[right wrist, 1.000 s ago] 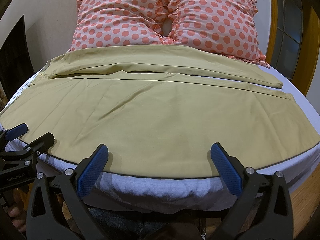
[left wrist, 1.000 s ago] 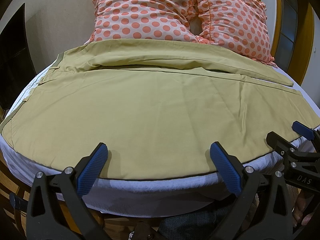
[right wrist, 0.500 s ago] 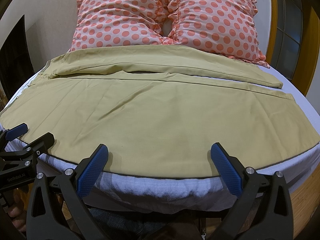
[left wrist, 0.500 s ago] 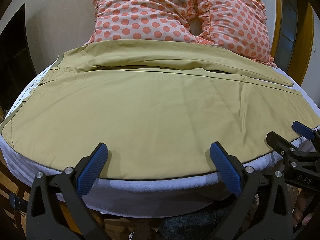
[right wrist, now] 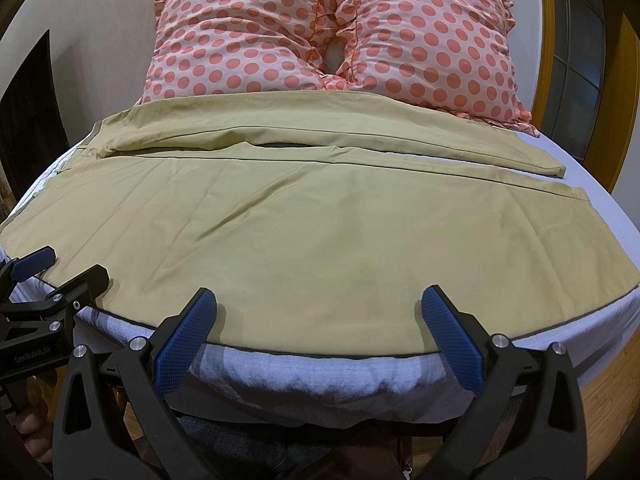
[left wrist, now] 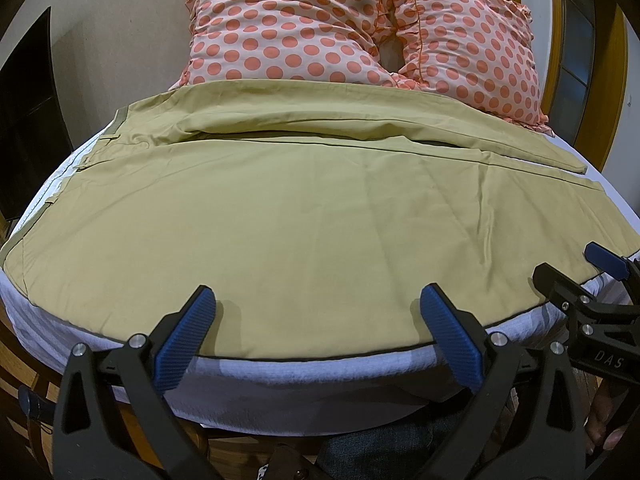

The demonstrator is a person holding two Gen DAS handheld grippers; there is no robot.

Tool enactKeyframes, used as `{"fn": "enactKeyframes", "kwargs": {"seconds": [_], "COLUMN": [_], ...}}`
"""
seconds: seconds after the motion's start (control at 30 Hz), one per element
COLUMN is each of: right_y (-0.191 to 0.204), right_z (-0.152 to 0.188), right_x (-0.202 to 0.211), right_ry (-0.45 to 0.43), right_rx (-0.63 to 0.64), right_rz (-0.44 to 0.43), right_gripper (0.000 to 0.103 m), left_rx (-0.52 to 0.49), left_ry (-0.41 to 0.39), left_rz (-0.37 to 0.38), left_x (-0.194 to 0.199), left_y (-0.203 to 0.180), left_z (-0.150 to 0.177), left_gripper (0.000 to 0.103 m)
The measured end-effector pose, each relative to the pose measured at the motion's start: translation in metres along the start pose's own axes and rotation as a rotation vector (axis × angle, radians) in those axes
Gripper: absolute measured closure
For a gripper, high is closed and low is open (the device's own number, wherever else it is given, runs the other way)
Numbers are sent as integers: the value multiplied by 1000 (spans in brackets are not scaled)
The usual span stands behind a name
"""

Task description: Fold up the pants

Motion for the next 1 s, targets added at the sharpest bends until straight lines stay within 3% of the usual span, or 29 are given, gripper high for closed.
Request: {"fn": "enactKeyframes", "kwargs": {"seconds": [0.73, 1.0], "right_y": [-1, -2], "right_z": [0, -6], "right_x": [0, 0], "right_ry": [1, 41], "right_rx": [2, 23], "right_rz": [-1, -32], "right_gripper": [1, 1], "left_rx": [0, -9], "left_ry": [-1, 3], "left_rz": [0, 5], "left_x": [0, 2], "left_y": [0, 0], "left_z": [0, -3], "left_gripper": [2, 2]}}
Point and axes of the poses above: each gripper's, at about its wrist camera, not at the fingertips, and x roughly against the way its jaws point, y to its left, z to its underside, the point moved 7 cm from there along -x, roughly the way its jaws point, and after that the axes turned 6 degrees about z, right-handed, at the moved point
